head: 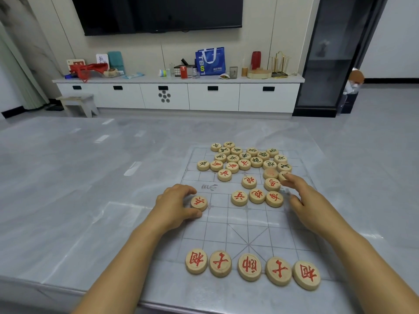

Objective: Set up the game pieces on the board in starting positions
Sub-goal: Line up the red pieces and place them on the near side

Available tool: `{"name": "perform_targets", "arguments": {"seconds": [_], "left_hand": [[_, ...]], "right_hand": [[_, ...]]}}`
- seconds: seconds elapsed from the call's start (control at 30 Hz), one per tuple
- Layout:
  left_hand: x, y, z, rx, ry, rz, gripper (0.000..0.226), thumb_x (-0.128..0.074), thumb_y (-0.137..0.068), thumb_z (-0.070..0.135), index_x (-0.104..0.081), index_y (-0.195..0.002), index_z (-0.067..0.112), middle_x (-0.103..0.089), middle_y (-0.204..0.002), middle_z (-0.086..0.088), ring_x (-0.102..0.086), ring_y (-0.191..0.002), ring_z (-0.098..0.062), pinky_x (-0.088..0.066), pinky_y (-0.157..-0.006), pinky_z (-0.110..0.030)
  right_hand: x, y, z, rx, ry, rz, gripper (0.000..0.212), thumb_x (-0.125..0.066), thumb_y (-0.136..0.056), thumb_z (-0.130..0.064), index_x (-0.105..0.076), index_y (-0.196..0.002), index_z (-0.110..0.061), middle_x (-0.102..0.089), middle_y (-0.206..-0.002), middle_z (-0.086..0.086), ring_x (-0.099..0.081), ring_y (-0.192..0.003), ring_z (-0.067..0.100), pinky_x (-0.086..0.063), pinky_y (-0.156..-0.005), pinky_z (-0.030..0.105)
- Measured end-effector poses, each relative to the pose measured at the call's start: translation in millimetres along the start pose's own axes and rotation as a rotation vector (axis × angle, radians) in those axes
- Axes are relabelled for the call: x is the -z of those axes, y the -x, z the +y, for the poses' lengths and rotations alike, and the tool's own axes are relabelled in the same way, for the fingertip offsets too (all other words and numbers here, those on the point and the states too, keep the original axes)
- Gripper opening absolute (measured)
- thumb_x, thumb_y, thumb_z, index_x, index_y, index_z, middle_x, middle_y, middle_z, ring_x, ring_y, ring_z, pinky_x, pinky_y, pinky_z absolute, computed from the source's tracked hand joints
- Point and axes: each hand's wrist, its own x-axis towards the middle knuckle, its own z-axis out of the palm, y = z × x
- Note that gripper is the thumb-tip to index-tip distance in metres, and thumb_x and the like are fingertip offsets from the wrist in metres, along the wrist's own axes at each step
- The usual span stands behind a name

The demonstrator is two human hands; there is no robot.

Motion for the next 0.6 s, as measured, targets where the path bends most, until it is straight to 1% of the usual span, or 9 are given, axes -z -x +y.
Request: {"name": "perform_targets", "arguments": {"seconds": [0.2,0.33,0.43,0.5,0.57,0.6], "left_hand": [[-1,0,1,-0.01,-0.031,0.005,0.049,-0.07,-0.078,0.033,-0.052,-0.124,0.024,-0.048,-0.134,0.003,-0.042,-0.123,-0.018,-0.035,-0.107,-0.037],[-1,0,2,-0.016,-0.043,0.01,0.047,-0.068,-0.08,0.033,-0.052,-0.123,0.024,-0.048,-0.134,0.003,-0.042,-0.123,-0.017,-0.035,-0.106,-0.036],[-1,0,1,-0.025,-0.046,0.013,0.047,-0.067,-0.081,0.034,-0.051,-0.124,0.024,-0.049,-0.134,0.003,-0.042,-0.122,-0.017,-0.035,-0.106,-0.036],[-1,1,1,-0.027,-0.056,0.01,0.049,-0.066,-0.082,0.035,-0.048,-0.126,0.025,-0.047,-0.136,0.003,-0.041,-0.124,-0.017,-0.035,-0.106,-0.036],[-2,1,2,-0.034,-0.07,0.01,0.051,-0.065,-0.083,0.035,-0.046,-0.129,0.025,-0.046,-0.137,0.003,-0.04,-0.125,-0.018,-0.034,-0.106,-0.035],[-2,1,2,-0.04,-0.077,0.01,0.052,-0.064,-0.083,0.036,-0.045,-0.13,0.025,-0.045,-0.138,0.003,-0.04,-0.126,-0.017,-0.033,-0.106,-0.034]], "right_hand": [[1,1,-2,-0.002,-0.01,-0.012,0.047,-0.036,-0.097,-0.015,-0.026,-0.142,-0.024,-0.041,-0.144,-0.005,-0.04,-0.129,0.019,-0.034,-0.096,0.028],[-2,1,-3,-0.008,-0.018,-0.027,0.047,-0.036,-0.097,-0.016,-0.026,-0.142,-0.026,-0.042,-0.144,-0.004,-0.041,-0.129,0.019,-0.035,-0.099,0.03],[-2,3,-12,0.029,-0.085,-0.025,0.046,-0.037,-0.097,-0.016,-0.03,-0.141,-0.027,-0.043,-0.142,-0.009,-0.041,-0.129,0.017,-0.034,-0.101,0.031],[-1,3,-24,0.064,-0.162,-0.025,0.046,-0.036,-0.096,-0.013,-0.033,-0.139,-0.028,-0.045,-0.138,-0.013,-0.043,-0.125,0.013,-0.035,-0.099,0.028],[-2,-3,-38,0.088,-0.209,-0.033,0.046,-0.035,-0.095,-0.01,-0.034,-0.137,-0.028,-0.046,-0.137,-0.012,-0.044,-0.12,0.01,-0.035,-0.096,0.025],[-4,-8,-45,0.1,-0.182,-0.05,0.046,-0.035,-0.095,-0.01,-0.034,-0.138,-0.027,-0.044,-0.139,-0.01,-0.044,-0.121,0.011,-0.035,-0.096,0.026]]}}
